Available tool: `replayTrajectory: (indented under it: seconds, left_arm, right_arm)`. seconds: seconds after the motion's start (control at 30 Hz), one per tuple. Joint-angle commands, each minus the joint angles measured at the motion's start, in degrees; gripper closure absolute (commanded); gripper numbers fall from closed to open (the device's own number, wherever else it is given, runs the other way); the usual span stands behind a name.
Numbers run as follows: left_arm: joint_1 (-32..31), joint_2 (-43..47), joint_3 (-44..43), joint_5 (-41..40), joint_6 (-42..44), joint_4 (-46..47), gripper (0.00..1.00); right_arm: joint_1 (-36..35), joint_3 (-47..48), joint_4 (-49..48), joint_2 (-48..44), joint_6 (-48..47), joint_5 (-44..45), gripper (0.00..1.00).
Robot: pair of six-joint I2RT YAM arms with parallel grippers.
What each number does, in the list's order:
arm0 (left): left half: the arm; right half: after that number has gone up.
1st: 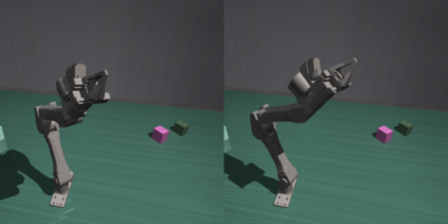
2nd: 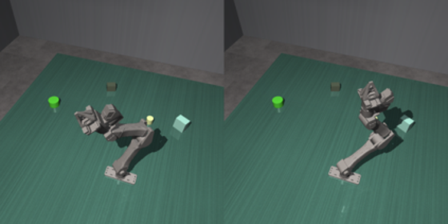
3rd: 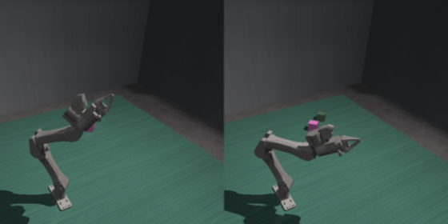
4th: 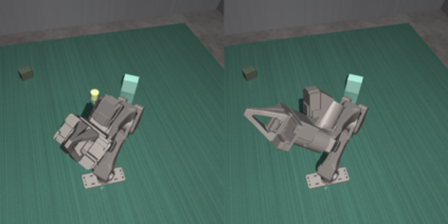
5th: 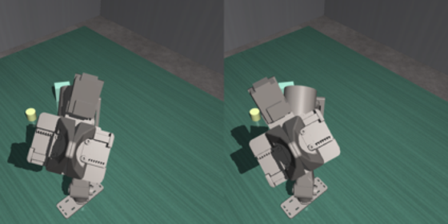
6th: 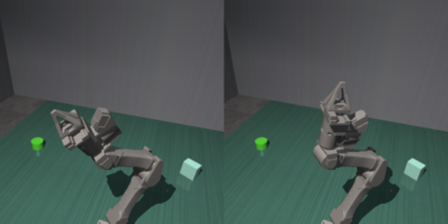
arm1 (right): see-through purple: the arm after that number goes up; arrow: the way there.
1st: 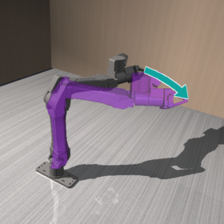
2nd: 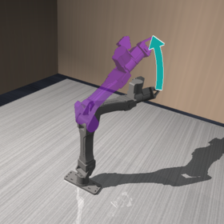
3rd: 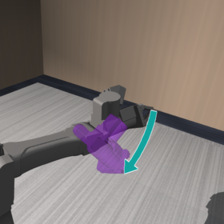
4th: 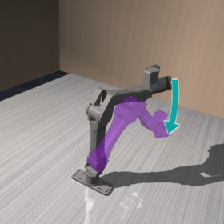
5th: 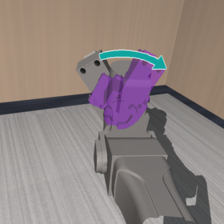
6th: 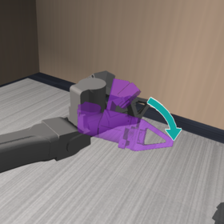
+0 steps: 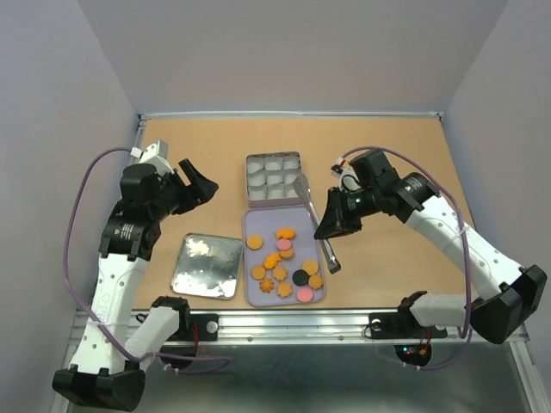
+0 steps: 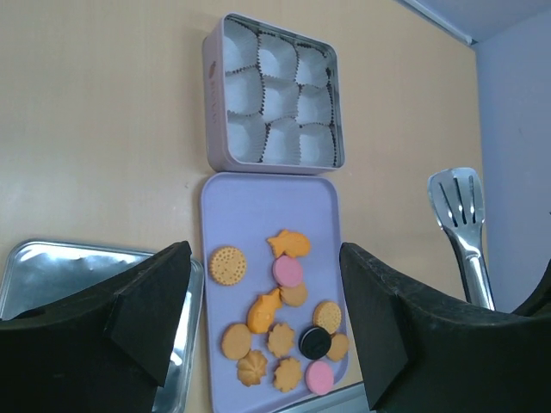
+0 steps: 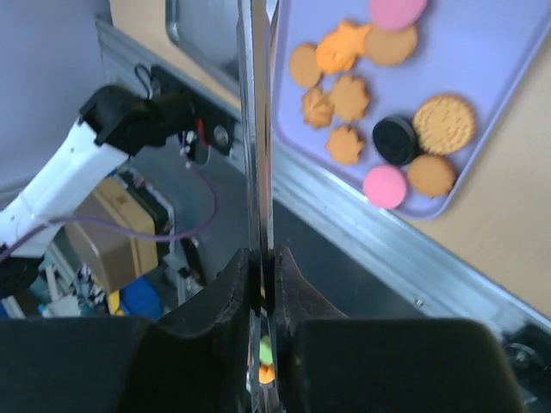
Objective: Pack the cookies
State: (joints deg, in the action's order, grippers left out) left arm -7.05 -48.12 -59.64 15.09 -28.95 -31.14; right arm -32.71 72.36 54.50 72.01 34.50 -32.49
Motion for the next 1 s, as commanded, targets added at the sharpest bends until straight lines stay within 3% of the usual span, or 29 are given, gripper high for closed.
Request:
replayTrajectory:
  seconds: [0.0, 0.23, 0.5, 0.73, 0.97]
  left_arm:
    - [-1.73, 1.01, 1.45, 2.14, -0.23, 4.06, 0.19]
    - [-2.27, 0.83, 2.16, 0.29, 0.12, 4.06, 0.19]
    - [-2.35, 2.23, 2.95, -0.24, 0.3, 3.54, 0.19]
    - [-2.35, 3.73, 4.18, -0.85, 1.53, 1.69, 0.19]
    - [-2.27, 4.26, 3.65, -1.64, 2.32, 0.55, 0.19]
  right_arm:
    - [-3.32, 5.24, 6.29, -0.38, 3.47, -2.77, 0.85]
    - [-16.06, 12.72, 19.32, 7.35, 3.55, 11.29, 0.78]
    - [-16.33, 14.38, 21.78, 10.16, 6.02, 19.82, 0.71]
    - [-19.84, 20.01, 23.28, 17.02, 6.45, 23.35, 0.65]
    - [-22.57, 19.93, 23.37, 20.72, 7.95, 25.63, 0.61]
